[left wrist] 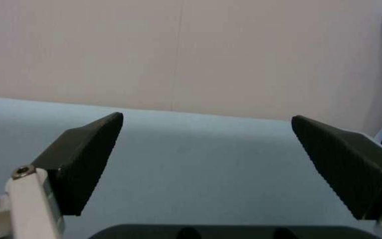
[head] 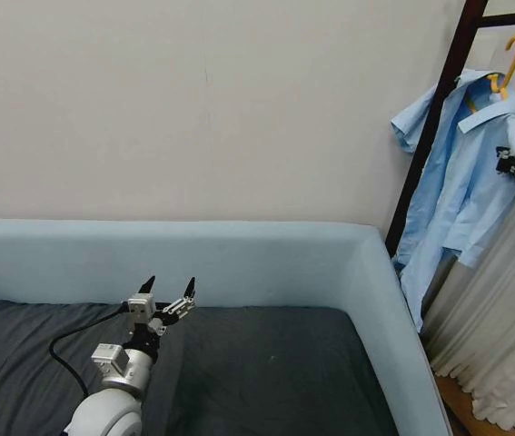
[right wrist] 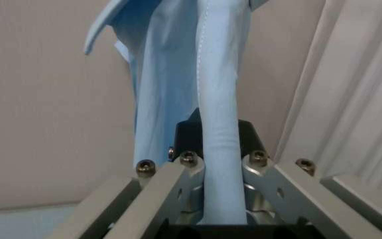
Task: Pick up the clothes from the sofa and hang them on the clothes hanger.
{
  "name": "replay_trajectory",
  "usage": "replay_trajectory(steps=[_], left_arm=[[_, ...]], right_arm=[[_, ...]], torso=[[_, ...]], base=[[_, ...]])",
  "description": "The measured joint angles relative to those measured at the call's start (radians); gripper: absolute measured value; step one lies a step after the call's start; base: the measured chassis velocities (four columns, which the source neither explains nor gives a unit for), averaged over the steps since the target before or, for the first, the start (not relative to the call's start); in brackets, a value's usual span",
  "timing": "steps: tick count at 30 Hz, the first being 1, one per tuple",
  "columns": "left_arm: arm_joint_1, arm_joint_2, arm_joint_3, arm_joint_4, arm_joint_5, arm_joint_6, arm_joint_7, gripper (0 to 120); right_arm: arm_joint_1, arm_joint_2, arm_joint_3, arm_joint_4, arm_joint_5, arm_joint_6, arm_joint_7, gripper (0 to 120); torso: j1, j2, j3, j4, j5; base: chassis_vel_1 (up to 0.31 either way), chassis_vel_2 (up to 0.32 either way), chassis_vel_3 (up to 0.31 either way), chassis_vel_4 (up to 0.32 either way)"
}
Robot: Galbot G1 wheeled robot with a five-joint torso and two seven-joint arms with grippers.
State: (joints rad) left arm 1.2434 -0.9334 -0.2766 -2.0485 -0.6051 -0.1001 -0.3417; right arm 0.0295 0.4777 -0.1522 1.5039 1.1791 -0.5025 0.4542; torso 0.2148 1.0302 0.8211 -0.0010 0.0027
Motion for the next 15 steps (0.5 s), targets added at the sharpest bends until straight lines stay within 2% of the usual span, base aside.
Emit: replay_trajectory(steps=[4, 9, 15], left_arm=[[0.003, -0.001, -0.004, 0.000, 0.000, -0.006, -0.001, 100], [0.005, 0.001, -0.006, 0.009, 0.000, -0.014, -0.001, 100], [-0.002, -0.004, -0.002, 0.020, 0.001, -0.017, -0.002, 100]], right_arm=[[0.099, 0.029, -0.068, -0.029, 0.028, -0.053, 0.039, 3], [0.224, 0.068, -0.148, -0.088, 0.095, -0.108, 0.094, 3], [0.296, 0.083, -0.199, -0.115, 0.116, -0.134, 0.103, 3]], torso=[[0.000, 0.000, 0.000, -0.0006, -0.0001], [0.000, 0.000, 0.000, 0.0000, -0.0002], [0.000, 0.000, 0.000, -0.0004, 0.0000]], base=[[0.000, 0.000, 0.000, 0.000], [0.000, 0.000, 0.000, 0.000], [0.000, 0.000, 0.000, 0.000]])
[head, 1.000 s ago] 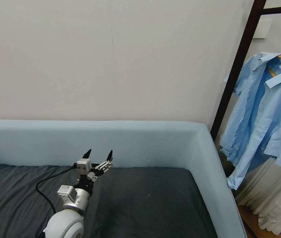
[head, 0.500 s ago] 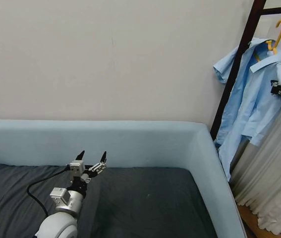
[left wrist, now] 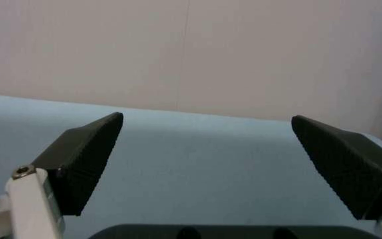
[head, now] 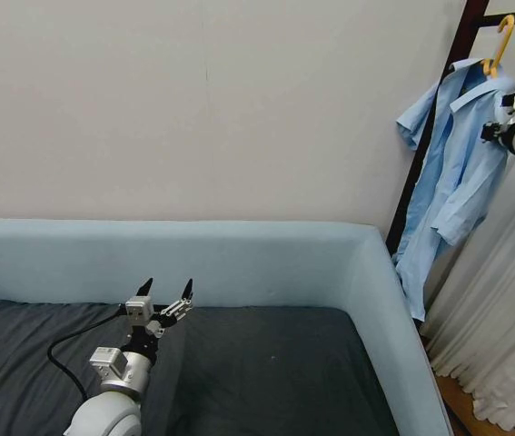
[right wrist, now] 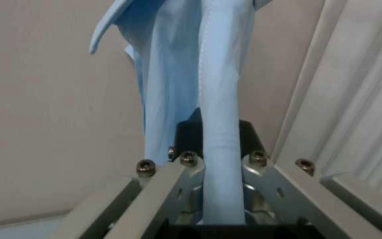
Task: Pick up the clothes from the sofa and hang them on the clothes hanger.
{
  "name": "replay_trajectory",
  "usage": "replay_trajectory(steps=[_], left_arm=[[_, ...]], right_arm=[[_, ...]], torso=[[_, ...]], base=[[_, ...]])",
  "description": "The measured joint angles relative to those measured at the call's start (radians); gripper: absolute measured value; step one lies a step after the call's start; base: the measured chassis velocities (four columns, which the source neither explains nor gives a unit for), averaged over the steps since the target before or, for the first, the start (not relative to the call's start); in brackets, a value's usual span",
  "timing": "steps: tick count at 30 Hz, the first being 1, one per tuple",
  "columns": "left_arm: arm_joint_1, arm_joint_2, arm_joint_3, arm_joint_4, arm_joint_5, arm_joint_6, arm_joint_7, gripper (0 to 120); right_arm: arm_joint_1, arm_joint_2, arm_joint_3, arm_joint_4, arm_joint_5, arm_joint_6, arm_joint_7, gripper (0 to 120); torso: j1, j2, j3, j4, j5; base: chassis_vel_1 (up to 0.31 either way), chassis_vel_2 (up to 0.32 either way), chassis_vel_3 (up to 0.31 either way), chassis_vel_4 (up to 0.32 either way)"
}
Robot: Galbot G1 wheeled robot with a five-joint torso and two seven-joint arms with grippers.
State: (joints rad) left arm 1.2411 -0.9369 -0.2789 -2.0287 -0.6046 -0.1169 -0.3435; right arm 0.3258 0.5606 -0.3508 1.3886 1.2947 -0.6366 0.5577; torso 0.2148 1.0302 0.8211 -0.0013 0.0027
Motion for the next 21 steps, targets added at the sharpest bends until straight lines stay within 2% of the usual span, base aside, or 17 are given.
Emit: replay_trajectory(steps=[8, 21], left_arm=[[-0.013, -0.004, 0.007, 0.014, 0.000, -0.001, 0.000, 100], [-0.014, -0.005, 0.010, 0.018, 0.001, -0.005, 0.000, 100]], right_arm=[[0.084, 0.007, -0.041, -0.043, 0.026, -0.059, 0.015, 3], [0.141, 0.014, -0.053, -0.093, 0.041, -0.075, 0.034, 3]], torso=[[0.000, 0.000, 0.000, 0.0002, 0.0000], [0.000, 0.000, 0.000, 0.0001, 0.0000]], base=[[0.000, 0.000, 0.000, 0.000], [0.000, 0.000, 0.000, 0.000]])
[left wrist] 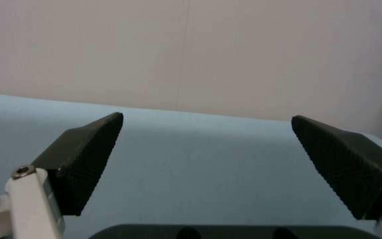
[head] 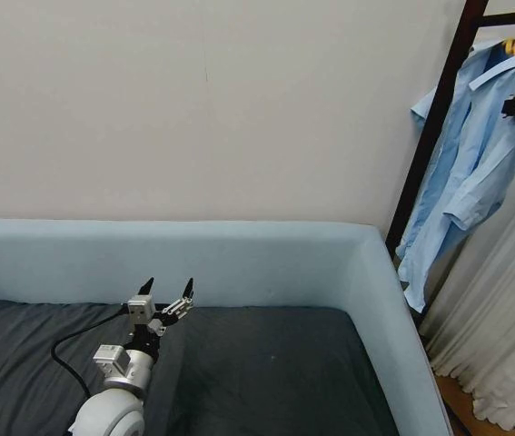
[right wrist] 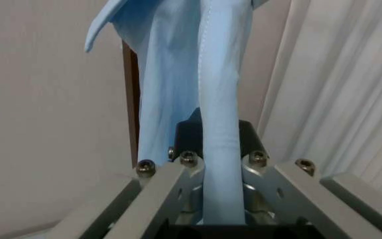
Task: Pick up the clothes from the sofa and hang them on the clothes hanger.
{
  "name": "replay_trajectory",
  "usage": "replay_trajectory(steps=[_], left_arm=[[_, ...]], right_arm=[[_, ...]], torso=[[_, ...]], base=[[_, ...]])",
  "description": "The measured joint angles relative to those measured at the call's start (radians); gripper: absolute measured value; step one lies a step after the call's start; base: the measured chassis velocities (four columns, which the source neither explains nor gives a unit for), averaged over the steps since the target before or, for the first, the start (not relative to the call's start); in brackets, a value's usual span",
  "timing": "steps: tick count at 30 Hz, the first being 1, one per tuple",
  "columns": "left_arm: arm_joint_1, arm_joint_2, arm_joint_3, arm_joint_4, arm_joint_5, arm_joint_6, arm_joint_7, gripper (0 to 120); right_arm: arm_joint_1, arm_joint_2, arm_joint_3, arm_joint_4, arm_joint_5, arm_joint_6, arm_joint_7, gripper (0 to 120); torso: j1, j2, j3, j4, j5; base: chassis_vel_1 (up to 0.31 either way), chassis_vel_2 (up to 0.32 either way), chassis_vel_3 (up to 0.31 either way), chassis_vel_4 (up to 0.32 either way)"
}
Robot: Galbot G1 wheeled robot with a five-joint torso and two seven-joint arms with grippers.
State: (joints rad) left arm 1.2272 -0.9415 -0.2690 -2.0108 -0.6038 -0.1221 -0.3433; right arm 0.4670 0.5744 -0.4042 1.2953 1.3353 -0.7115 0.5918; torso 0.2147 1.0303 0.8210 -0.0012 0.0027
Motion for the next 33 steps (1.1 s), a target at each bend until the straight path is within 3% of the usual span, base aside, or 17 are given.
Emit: replay_trajectory(steps=[21, 28, 33], left_arm=[[0.007, 0.002, 0.002, -0.004, 0.002, -0.004, 0.001, 100], [0.006, 0.002, 0.003, 0.000, 0.003, -0.004, 0.001, 100], [0.004, 0.001, 0.003, -0.001, 0.003, -0.005, 0.002, 100]], right_arm=[[-0.049, -0.041, 0.011, 0.023, 0.068, -0.022, 0.028, 3], [-0.007, -0.033, 0.004, 0.011, 0.055, 0.003, 0.008, 3], [0.003, -0.036, -0.005, 0.026, 0.054, 0.002, 0.010, 3]], torso=[[0.000, 0.000, 0.000, -0.0002, 0.0007], [0.000, 0.000, 0.000, 0.0001, -0.0008], [0.000, 0.000, 0.000, -0.0002, 0.0005]], base=[[0.000, 0.000, 0.000, 0.000], [0.000, 0.000, 0.000, 0.000], [0.000, 0.000, 0.000, 0.000]])
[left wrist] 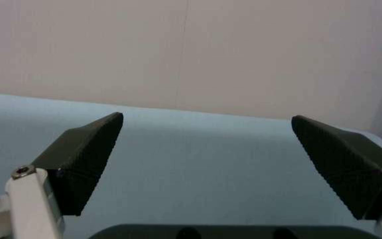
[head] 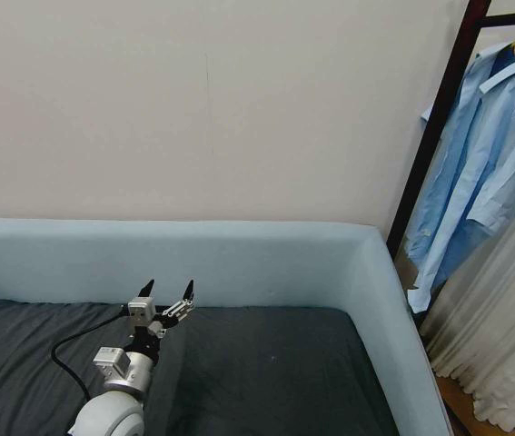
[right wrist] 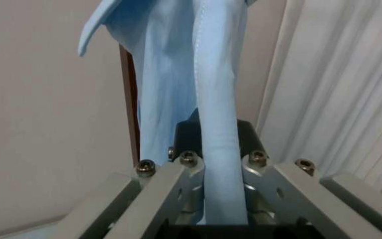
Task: Pick up the clothes from the sofa and hang them on the clothes hanger.
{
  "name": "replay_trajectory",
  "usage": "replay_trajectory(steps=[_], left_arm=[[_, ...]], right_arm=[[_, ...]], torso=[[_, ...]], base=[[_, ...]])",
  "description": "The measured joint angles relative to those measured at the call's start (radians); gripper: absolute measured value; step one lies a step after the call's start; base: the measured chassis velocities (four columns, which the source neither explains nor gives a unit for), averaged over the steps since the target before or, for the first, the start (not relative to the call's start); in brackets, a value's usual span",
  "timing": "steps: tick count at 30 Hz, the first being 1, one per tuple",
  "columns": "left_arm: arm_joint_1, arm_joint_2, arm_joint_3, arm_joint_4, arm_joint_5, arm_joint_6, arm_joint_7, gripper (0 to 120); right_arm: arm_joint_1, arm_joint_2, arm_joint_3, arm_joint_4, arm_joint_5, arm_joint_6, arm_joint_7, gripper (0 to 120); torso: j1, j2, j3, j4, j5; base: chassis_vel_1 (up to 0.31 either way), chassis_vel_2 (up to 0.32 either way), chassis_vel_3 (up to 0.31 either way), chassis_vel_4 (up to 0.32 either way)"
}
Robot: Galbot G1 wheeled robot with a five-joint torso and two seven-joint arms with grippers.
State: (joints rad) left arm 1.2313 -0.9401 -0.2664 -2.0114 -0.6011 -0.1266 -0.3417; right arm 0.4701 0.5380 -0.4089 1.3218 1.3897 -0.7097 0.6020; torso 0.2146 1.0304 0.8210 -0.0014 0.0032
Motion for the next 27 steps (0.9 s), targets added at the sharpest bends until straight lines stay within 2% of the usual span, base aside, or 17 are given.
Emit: replay_trajectory(steps=[11, 27], left_arm=[[0.011, -0.004, -0.002, -0.003, 0.004, -0.008, 0.000, 100], [0.020, -0.001, -0.008, -0.015, 0.006, -0.009, 0.000, 100]], right_arm=[[0.044, -0.007, -0.032, -0.028, 0.046, -0.020, 0.062, 3], [-0.024, -0.039, 0.007, 0.008, 0.088, -0.020, 0.092, 3]], torso=[[0.000, 0.000, 0.000, 0.0004, -0.0006], [0.000, 0.000, 0.000, 0.0000, -0.0005]], base=[[0.000, 0.000, 0.000, 0.000], [0.000, 0.000, 0.000, 0.000]])
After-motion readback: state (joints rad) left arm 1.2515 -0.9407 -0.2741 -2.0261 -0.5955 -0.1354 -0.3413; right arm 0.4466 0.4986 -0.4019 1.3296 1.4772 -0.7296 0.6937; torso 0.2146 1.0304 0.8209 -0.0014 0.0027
